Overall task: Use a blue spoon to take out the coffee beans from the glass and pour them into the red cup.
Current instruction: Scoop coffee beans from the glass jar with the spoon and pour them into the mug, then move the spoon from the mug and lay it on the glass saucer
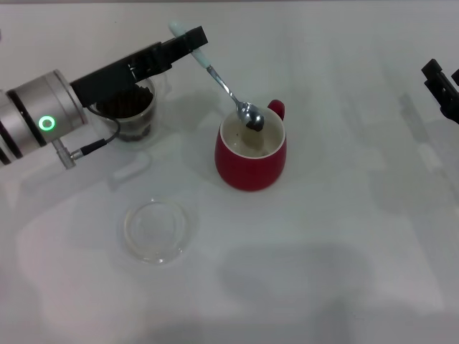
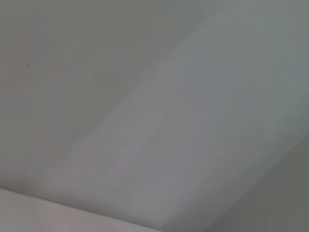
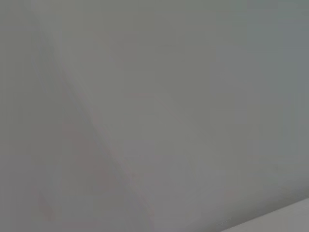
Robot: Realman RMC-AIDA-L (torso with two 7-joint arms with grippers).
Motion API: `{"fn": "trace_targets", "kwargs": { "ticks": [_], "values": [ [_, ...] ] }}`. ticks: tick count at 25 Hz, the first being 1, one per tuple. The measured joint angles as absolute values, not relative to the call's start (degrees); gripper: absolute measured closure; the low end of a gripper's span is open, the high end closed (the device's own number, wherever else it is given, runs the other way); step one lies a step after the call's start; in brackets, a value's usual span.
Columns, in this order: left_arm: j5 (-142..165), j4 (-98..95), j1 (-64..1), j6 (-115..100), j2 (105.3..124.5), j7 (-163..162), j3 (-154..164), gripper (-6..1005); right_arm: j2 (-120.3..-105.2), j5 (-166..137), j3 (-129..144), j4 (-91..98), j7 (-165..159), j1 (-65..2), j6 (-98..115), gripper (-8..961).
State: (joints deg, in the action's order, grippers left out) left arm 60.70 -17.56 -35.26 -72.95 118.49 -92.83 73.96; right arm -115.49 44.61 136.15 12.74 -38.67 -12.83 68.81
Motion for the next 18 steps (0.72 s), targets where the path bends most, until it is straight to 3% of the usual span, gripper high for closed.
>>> {"fn": "trace_targets", "kwargs": {
  "ticks": [13, 18],
  "values": [
    [66.99, -26.3, -34.86, -72.87, 119.14, -81.78, 74.18, 866, -115.56, 44.65, 136.07, 12.75, -38.67, -13.12, 68.81, 179],
    [55.89, -25.95, -30.85, -74.67, 119.11, -82.76, 73.85, 865, -115.58, 44.65, 136.04, 12.74, -38.67, -12.96, 68.82, 180]
  ]
}}
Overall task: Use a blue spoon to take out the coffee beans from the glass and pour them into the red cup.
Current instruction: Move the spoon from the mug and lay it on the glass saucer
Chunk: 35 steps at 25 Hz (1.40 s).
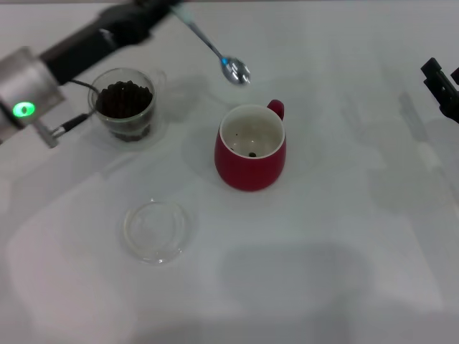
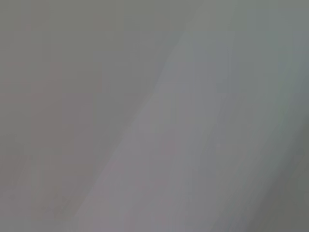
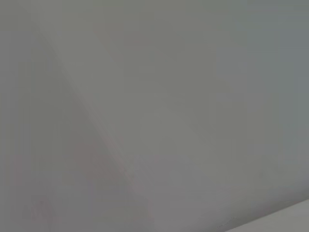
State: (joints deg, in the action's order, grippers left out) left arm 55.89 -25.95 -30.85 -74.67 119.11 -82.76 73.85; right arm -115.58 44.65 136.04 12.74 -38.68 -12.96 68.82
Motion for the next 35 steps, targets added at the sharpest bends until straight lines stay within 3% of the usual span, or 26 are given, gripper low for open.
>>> {"fn": "trace_targets", "kwargs": {
  "ticks": [9, 15, 27, 35],
  "values": [
    [42.18, -21.13, -15.02, -84.12, 118.32, -99.94, 73.63, 866, -115.48, 44.75, 135.5, 12.21, -38.67, -14.05, 68.82, 180],
    [44.22, -11.47, -8.94, -90.11, 116.4, -100.04, 74.07, 867, -115.42, 44.84, 132.92, 12.1, -38.3, -14.3, 68.82, 180],
    [50.53, -7.21, -9.96, -84.39, 115.51, -97.32, 74.09, 865, -115.32, 44.62, 131.33, 11.59, -38.52, -15.52, 68.8, 180],
    [53.39, -7.12, -11.8, -79.73, 115.88, -96.25, 74.09, 864, -115.35, 44.72, 131.58, 11.61, -38.59, -15.29, 68.23, 179]
  ]
}}
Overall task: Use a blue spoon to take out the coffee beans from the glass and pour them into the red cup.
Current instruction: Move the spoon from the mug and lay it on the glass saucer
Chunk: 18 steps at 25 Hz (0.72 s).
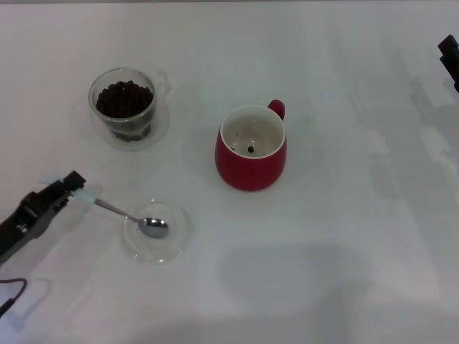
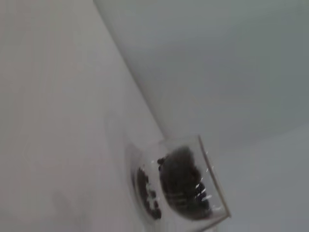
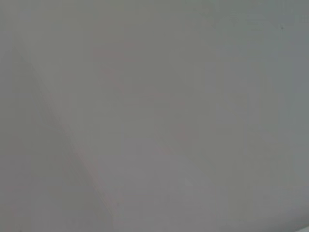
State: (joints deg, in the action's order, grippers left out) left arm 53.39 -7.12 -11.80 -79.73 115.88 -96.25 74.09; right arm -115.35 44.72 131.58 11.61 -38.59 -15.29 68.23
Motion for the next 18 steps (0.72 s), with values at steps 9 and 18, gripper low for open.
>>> {"fn": "trace_targets", "kwargs": {
  "ticks": [9, 18],
  "values": [
    [55.17, -7.12, -13.31, -76.14, 117.78, -96.24, 74.08, 864, -115.4, 44.65, 131.68, 11.72, -38.58, -15.28, 68.19, 178],
    [56.05, -6.93, -14.58, -74.3, 118.53, -95.23, 74.08, 847, -115.4, 44.74, 131.66, 11.81, -38.58, -15.26, 67.72, 177]
  ]
}}
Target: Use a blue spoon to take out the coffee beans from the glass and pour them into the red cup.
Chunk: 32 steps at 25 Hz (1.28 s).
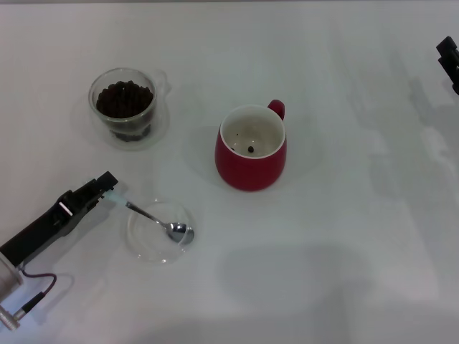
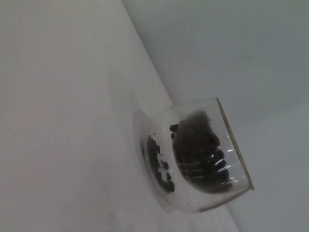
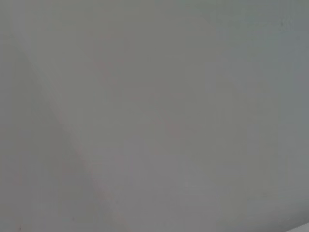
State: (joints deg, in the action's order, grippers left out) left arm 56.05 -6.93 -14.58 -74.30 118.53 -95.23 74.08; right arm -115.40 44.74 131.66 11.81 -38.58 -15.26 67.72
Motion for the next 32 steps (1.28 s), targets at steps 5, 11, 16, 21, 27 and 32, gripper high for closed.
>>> {"fn": "trace_targets", "kwargs": {
  "ticks": [5, 11, 16, 21, 27, 32],
  "values": [
    [54.14, -7.06, -14.29, -74.13, 118.52, -92.27, 73.52, 796, -115.4, 44.71, 131.66, 11.86, -38.61, -15.02, 67.6, 176],
    [52.63, -7.24, -14.35, -73.96, 117.79, -91.23, 73.48, 558, -115.41, 44.59, 131.66, 11.87, -38.64, -14.85, 67.58, 176],
    [46.54, -7.14, -13.39, -73.78, 115.77, -88.62, 73.47, 367, -115.46, 44.7, 131.6, 11.85, -39.71, -14.84, 67.58, 175],
    [38.13, -9.42, -11.41, -76.75, 114.8, -77.4, 73.47, 207, -115.42, 44.79, 130.93, 11.09, -39.63, -15.04, 67.54, 175],
    [20.82, -10.11, -10.72, -79.52, 119.02, -39.79, 73.45, 126, -115.44, 44.83, 128.13, 10.57, -32.84, -15.7, 65.15, 174],
    [15.01, -5.83, -13.42, -76.79, 118.99, -27.46, 73.39, 125, -115.54, 44.83, 125.86, 12.38, -19.66, -15.72, 65.37, 174]
  ]
}}
